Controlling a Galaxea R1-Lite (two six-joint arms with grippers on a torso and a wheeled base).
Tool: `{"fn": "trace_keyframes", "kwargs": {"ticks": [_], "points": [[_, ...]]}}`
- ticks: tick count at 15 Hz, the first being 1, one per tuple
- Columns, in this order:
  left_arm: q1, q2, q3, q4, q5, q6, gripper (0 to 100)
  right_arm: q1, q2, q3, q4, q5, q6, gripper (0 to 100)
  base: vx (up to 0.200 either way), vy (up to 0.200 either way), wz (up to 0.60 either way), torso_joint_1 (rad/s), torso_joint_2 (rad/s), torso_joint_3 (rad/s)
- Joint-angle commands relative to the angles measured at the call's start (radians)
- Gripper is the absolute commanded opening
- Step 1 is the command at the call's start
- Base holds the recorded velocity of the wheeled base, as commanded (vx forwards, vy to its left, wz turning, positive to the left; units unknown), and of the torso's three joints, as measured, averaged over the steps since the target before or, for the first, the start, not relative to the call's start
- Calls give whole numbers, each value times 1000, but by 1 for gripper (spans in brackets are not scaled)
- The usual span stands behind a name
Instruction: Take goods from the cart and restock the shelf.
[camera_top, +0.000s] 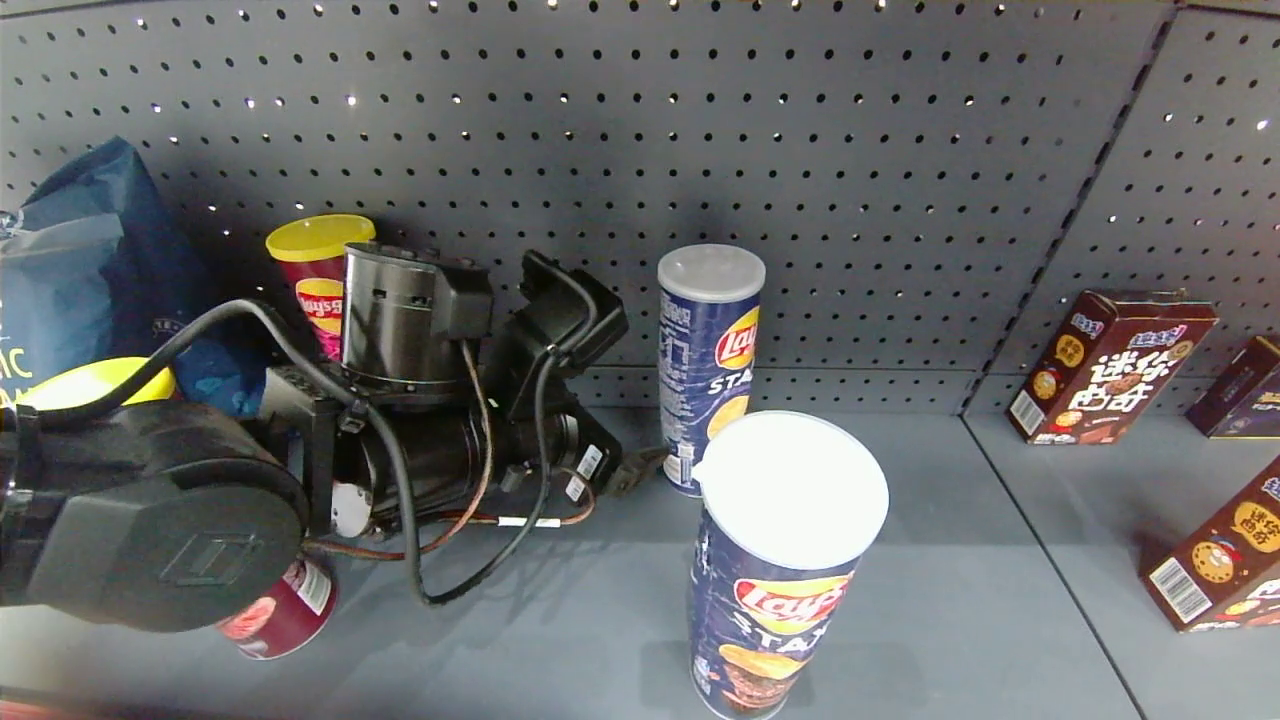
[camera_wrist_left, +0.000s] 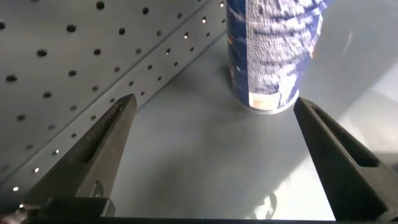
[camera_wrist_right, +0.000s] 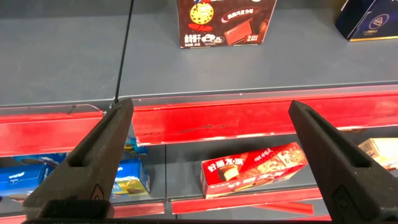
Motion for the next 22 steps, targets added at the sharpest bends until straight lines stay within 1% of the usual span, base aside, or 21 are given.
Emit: {"fn": "trace_keyframes", "kwargs": {"ticks": [1,5,10,13,14,16,19,22], "points": [[-2,40,-29,1,6,0,100,0,2,-1,0,1,0,100,0,0,0,0,0,0],[0,63,-49,-1,16,0,100,0,2,0,0,1,0,100,0,0,0,0,0,0],[14,66,-52,-1,28,-1,100,0,2,0,0,1,0,100,0,0,0,0,0,0],[27,73,-62,-1,39,-1,100,0,2,-1,0,1,0,100,0,0,0,0,0,0],[40,80,-78,-1,42,-1,100,0,2,0,0,1,0,100,0,0,0,0,0,0],[44,85,-93,1,42,-3,100,0,2,-1,0,1,0,100,0,0,0,0,0,0],[64,83,-87,-1,43,-4,100,0,2,-1,-1,1,0,100,0,0,0,0,0,0],[67,71,-85,1,48,-4,100,0,2,0,-1,1,0,100,0,0,0,0,0,0]]}}
